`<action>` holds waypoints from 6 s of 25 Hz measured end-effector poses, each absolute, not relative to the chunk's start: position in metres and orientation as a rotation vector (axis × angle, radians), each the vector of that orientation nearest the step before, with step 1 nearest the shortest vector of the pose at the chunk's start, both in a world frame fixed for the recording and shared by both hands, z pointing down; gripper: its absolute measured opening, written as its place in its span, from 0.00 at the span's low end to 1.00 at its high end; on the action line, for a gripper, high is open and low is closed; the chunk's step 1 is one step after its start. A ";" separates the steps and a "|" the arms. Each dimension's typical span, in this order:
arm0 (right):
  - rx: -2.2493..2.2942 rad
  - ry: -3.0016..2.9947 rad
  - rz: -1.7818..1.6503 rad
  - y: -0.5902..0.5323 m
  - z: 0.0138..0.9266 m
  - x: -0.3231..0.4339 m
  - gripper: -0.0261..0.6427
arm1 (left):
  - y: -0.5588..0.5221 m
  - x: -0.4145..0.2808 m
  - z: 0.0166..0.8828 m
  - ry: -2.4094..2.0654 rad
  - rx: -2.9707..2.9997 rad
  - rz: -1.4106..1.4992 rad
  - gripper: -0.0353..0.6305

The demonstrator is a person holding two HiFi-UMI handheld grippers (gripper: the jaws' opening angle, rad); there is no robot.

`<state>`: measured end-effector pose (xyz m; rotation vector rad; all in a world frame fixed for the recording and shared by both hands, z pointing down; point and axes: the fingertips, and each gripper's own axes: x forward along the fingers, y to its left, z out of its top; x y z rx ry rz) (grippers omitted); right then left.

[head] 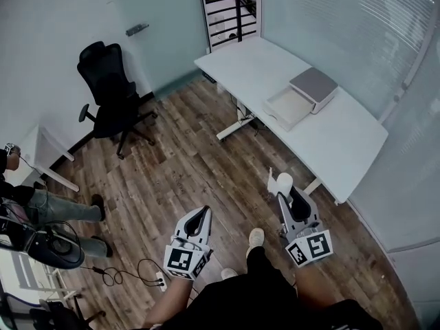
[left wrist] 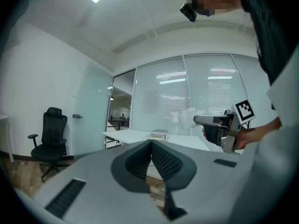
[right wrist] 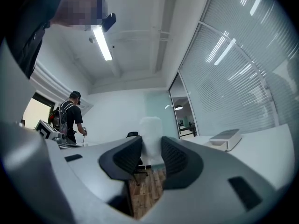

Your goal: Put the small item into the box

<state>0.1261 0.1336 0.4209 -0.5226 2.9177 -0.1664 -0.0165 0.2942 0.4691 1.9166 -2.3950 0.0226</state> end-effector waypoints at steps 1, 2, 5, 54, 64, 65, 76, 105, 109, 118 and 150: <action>-0.523 2.916 -0.167 0.126 0.423 0.126 0.25 | 0.285 -0.016 0.469 -2.394 1.928 0.025 0.07; -0.524 2.917 -0.169 0.118 0.424 0.123 0.25 | 0.275 -0.018 0.468 -2.393 1.938 0.028 0.07; -0.529 2.928 -0.183 0.092 0.422 0.109 0.25 | 0.246 -0.030 0.467 -2.358 1.945 0.036 0.07; -0.821 2.950 -0.142 -0.241 0.447 -0.062 0.25 | -0.144 -0.208 0.468 -1.989 2.282 0.036 0.07; -1.056 3.047 -0.068 -0.276 0.468 -0.093 0.25 | -0.211 -0.250 0.479 -1.764 2.459 0.065 0.07; -1.075 3.071 -0.039 -0.278 0.468 -0.096 0.25 | -0.214 -0.252 0.479 -1.737 2.480 0.064 0.07; -1.266 3.302 0.134 -0.297 0.510 -0.095 0.25 | -0.247 -0.244 0.502 -1.556 2.549 0.082 0.07; -1.096 4.142 0.371 -0.325 0.630 -0.100 0.26 | -0.271 -0.247 0.530 -1.512 2.510 0.074 0.07; -1.113 4.127 0.385 -0.325 0.631 -0.101 0.30 | -0.272 -0.249 0.530 -1.516 2.511 0.072 0.07; -1.119 4.004 0.198 -0.319 0.610 -0.101 0.33 | -0.270 -0.244 0.536 -1.513 2.498 0.080 0.07; -1.658 2.536 0.121 -0.296 0.390 -0.013 0.04 | -0.294 -0.209 0.485 -1.482 2.656 0.005 0.07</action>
